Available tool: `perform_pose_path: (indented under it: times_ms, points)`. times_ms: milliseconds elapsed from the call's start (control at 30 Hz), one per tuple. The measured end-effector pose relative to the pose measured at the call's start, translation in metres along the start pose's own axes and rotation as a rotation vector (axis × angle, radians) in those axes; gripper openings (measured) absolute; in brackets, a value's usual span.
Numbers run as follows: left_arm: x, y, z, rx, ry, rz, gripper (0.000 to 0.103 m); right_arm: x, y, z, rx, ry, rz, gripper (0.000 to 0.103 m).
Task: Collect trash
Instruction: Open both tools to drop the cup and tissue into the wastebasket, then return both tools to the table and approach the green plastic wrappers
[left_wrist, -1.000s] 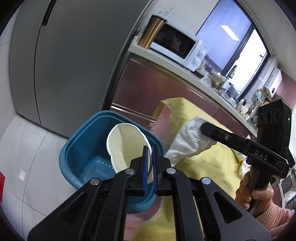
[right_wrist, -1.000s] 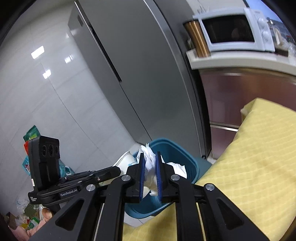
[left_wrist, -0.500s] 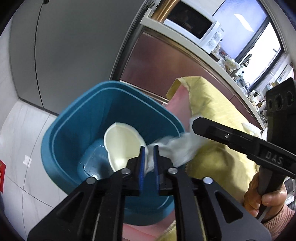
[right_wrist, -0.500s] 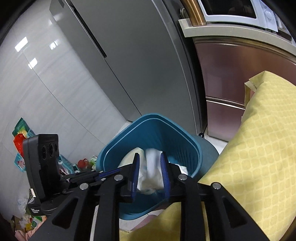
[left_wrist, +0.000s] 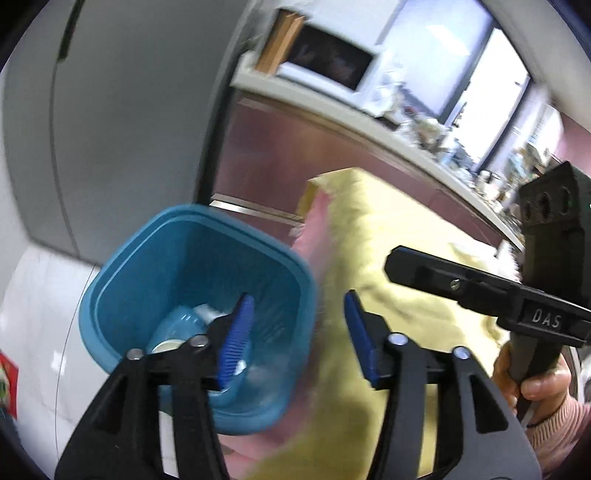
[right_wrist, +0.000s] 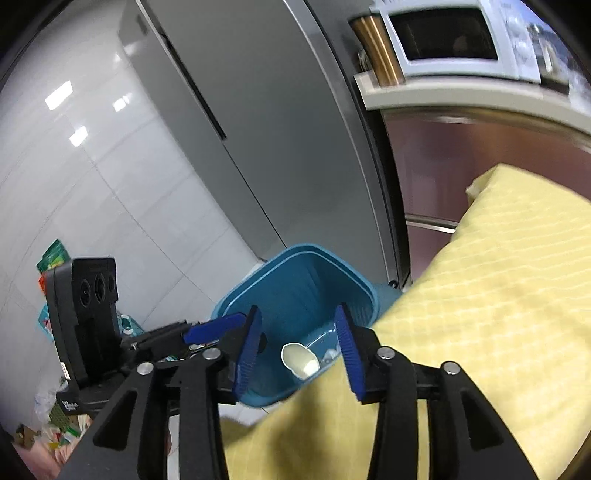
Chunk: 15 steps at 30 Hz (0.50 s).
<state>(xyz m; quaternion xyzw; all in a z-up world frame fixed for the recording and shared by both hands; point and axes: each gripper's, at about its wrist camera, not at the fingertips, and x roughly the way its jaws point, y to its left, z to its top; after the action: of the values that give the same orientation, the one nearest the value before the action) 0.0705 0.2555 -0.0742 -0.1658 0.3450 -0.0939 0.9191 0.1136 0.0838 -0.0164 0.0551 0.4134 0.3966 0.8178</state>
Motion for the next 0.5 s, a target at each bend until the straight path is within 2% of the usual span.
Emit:
perform_pose_path:
  times_ms: [100,233,367,500]
  points:
    - [-0.01,-0.035,-0.002,0.071,-0.022,-0.05,0.061,-0.032,0.0,-0.006,-0.029,-0.039,-0.006,0.046]
    - [-0.012,-0.082,-0.008,0.146,-0.023,-0.147,0.063,-0.077,-0.005,-0.015,-0.048,-0.102,-0.026,0.048]
    - [-0.008,-0.129,-0.021,0.208,0.009,-0.253,0.064,-0.123,-0.019,-0.03,-0.029,-0.168,-0.071,0.05]
    - [0.003,-0.17,-0.038,0.249,0.061,-0.351,0.064,-0.164,-0.038,-0.048,0.017,-0.223,-0.155,0.05]
